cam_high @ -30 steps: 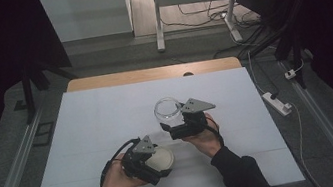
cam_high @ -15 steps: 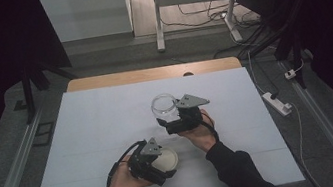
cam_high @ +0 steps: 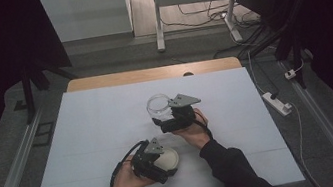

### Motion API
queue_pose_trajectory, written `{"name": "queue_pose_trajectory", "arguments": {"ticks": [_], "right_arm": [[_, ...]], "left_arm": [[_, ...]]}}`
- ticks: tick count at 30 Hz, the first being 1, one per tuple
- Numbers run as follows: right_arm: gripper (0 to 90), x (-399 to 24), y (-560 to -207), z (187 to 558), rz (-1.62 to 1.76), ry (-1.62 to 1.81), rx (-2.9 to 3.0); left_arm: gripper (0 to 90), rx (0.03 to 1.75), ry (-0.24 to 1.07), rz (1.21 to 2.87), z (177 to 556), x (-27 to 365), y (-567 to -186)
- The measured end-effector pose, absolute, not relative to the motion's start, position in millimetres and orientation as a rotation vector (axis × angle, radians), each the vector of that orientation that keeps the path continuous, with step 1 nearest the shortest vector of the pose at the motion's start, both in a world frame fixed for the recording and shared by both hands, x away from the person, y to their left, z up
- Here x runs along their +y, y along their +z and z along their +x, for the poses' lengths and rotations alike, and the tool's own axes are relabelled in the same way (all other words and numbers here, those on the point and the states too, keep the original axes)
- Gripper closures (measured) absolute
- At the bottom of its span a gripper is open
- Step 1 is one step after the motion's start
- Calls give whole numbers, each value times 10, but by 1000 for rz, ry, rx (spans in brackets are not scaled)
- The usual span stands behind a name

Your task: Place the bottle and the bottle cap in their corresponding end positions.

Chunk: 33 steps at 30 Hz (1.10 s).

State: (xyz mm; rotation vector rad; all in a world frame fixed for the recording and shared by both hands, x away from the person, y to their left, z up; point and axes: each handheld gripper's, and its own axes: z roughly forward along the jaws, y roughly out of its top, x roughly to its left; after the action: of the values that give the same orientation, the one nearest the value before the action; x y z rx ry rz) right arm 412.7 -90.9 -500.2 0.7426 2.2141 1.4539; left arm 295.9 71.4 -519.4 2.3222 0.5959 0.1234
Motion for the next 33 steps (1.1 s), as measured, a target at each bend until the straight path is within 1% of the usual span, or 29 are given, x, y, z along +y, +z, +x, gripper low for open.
{"name": "queue_pose_trajectory", "arguments": {"ticks": [11,20,33], "right_arm": [[69,-812,-5126,4224,740,1425,2211],[67,-807,-5214,4257,733,1422,2204],[64,-888,-5190,4241,761,1382,2267]], "left_arm": [[77,621,148,2335,3018,695,-5272],[76,638,164,2381,3058,688,-5355],[70,636,177,2380,3057,683,-5401]]}}
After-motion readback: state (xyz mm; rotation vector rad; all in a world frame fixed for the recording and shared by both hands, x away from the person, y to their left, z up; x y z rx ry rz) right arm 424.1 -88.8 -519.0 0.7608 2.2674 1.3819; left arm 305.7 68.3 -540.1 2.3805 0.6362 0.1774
